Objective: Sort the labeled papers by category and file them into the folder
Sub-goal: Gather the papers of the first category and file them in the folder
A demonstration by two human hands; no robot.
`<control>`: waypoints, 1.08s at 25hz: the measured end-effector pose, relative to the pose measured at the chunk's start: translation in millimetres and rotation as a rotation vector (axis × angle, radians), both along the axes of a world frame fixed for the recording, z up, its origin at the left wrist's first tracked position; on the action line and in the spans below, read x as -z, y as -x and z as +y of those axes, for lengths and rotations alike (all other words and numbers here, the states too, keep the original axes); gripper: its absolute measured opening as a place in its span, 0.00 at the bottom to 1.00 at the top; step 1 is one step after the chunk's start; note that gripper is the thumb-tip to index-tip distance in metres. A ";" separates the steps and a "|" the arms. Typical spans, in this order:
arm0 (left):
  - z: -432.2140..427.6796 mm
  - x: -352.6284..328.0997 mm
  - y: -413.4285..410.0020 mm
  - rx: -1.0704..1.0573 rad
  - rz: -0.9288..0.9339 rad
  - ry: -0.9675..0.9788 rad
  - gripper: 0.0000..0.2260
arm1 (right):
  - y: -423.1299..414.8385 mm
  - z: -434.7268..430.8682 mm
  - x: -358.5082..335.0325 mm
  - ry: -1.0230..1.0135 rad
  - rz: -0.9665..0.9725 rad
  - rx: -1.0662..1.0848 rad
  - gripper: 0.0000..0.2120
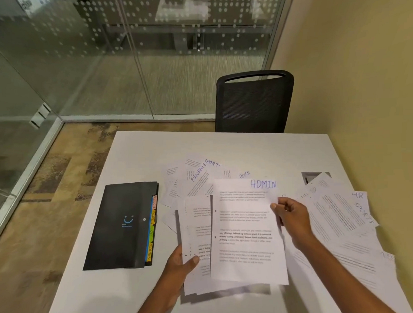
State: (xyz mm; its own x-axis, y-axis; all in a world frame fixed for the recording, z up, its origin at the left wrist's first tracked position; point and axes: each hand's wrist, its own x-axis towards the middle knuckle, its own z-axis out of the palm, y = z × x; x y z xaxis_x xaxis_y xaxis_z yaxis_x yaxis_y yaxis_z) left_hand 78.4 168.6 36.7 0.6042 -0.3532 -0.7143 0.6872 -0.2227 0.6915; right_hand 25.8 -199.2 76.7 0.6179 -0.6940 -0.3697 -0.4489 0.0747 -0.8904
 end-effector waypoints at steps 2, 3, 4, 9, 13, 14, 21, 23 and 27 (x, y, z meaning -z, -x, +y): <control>0.4 -11.9 3.9 0.010 0.004 0.038 0.22 | -1.3 16.4 7.4 0.002 0.006 -0.045 0.06; 0.6 -17.3 5.0 0.018 0.000 0.057 0.21 | -1.1 22.6 12.5 -0.019 0.009 -0.060 0.06; 1.4 -21.2 5.9 0.025 -0.003 0.074 0.21 | -0.2 28.9 16.4 -0.045 0.014 -0.081 0.06; 5.8 -29.1 7.2 0.068 0.012 0.127 0.26 | 16.4 56.9 38.7 -0.477 0.077 -0.222 0.32; 7.1 -30.7 9.3 0.117 0.065 0.151 0.25 | 29.9 73.0 33.3 -0.625 0.029 -0.367 0.22; 7.3 -31.3 9.4 0.128 0.073 0.147 0.25 | 31.1 76.4 32.4 -0.635 -0.004 -0.385 0.23; 5.4 -31.6 5.7 0.074 0.155 0.159 0.19 | 20.9 96.2 46.8 -0.584 -0.014 -0.347 0.28; 1.4 -28.1 6.1 0.082 0.111 0.101 0.21 | 14.8 104.2 49.8 -0.559 0.004 -0.339 0.32; -2.8 -21.0 6.4 0.017 0.056 -0.025 0.21 | 4.2 118.4 55.1 -0.554 -0.003 -0.234 0.40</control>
